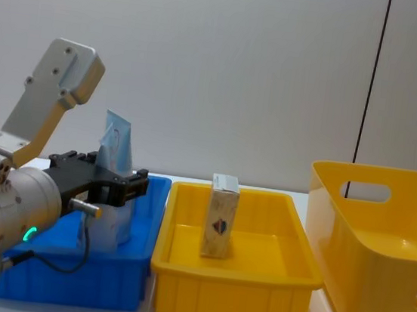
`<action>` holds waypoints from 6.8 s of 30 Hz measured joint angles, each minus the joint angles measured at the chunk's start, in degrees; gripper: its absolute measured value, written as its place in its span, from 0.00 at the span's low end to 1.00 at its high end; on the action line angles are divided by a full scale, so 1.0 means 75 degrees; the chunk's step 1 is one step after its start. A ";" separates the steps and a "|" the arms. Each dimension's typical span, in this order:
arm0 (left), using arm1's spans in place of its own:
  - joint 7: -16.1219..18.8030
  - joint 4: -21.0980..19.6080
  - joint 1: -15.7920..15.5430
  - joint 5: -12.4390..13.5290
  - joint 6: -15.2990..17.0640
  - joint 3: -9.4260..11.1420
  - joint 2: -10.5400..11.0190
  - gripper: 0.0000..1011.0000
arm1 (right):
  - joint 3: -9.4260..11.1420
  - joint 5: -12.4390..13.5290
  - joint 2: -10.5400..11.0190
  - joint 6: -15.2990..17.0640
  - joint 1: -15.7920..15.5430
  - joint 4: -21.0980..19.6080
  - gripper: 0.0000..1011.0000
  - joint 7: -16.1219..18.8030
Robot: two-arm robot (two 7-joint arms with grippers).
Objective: Bimanual collaborative sorting of washing and personal care products
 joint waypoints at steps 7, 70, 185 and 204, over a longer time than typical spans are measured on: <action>-0.0017 0.0034 -0.0041 0.0027 0.0020 0.0008 -0.0006 0.57 | 0.0000 0.0000 0.0000 0.0000 0.0000 0.0000 0.99 0.0000; 0.0373 -0.0376 0.0051 0.0143 0.0552 -0.0267 -0.0010 0.16 | 0.0000 0.0000 0.0000 -0.0001 0.0000 0.0000 0.99 0.0000; -0.1949 -0.1438 -0.1367 -0.0948 0.0218 -0.0412 -0.0804 0.16 | -0.3129 -0.1440 -0.0220 -0.3760 0.2558 0.2739 0.99 0.2596; -0.1952 -0.1454 -0.1313 -0.0987 0.0251 -0.0353 -0.0826 0.16 | -0.3022 -0.0695 -0.0674 -0.3736 0.3016 0.3422 0.99 0.3065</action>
